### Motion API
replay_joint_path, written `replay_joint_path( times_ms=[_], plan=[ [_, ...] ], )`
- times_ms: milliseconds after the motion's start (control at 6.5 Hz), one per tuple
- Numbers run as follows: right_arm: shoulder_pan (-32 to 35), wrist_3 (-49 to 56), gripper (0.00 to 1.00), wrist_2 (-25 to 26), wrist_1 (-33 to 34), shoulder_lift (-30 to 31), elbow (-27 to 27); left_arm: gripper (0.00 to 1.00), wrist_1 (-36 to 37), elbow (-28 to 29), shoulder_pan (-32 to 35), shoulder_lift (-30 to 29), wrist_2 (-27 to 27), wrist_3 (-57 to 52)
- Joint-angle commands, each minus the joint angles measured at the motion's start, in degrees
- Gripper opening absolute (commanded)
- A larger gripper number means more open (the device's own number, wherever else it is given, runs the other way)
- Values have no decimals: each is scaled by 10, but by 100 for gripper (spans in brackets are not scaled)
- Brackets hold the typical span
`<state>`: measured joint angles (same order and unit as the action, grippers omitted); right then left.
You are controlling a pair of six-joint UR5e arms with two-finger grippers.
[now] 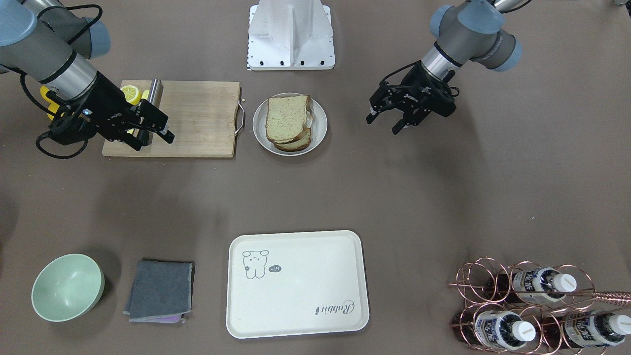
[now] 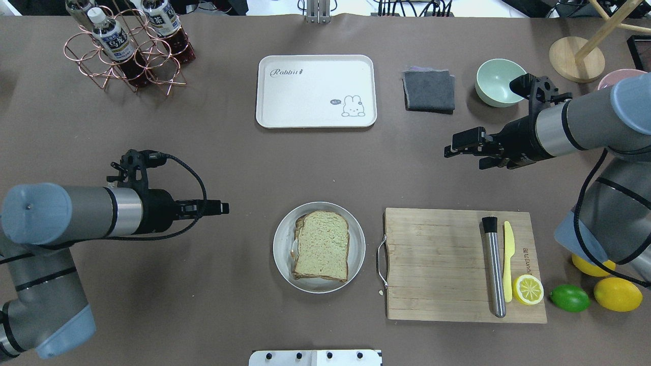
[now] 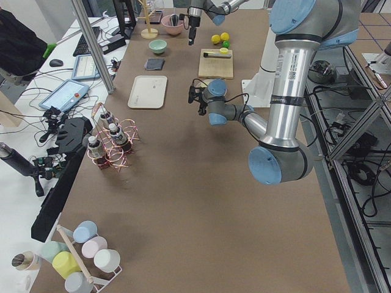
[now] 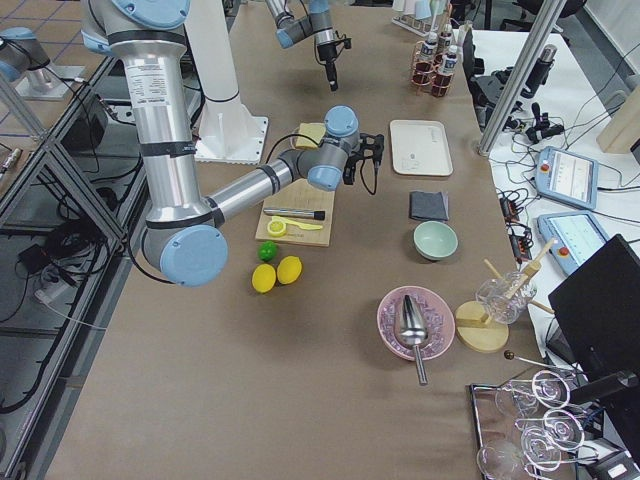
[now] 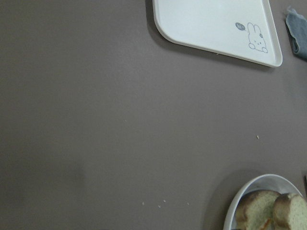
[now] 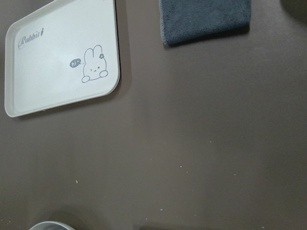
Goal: Make sandwich and place on tray
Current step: 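Withdraw the right gripper while the left gripper moves toward the plate, then grasp the white plate rim with the left gripper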
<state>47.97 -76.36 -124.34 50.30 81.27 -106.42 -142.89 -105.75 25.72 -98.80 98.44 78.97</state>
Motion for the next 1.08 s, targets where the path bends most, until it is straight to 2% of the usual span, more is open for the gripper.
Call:
replay_joint_path(
  times_ms=[0,154,308,923],
  plan=[
    [3,2,100,1,-1,1,2,63,28,6,-81,-46,-88,18],
    [3,2,100,2,-1,3,2,63,55,13,-93,-73,-99,29],
    [3,2,100,3,-1,3,3,57,59,35,-94,-98,-100,46],
    [1,2,100,7,-1,-1,5,55,58,58,-93,-103,-99,48]
  ],
)
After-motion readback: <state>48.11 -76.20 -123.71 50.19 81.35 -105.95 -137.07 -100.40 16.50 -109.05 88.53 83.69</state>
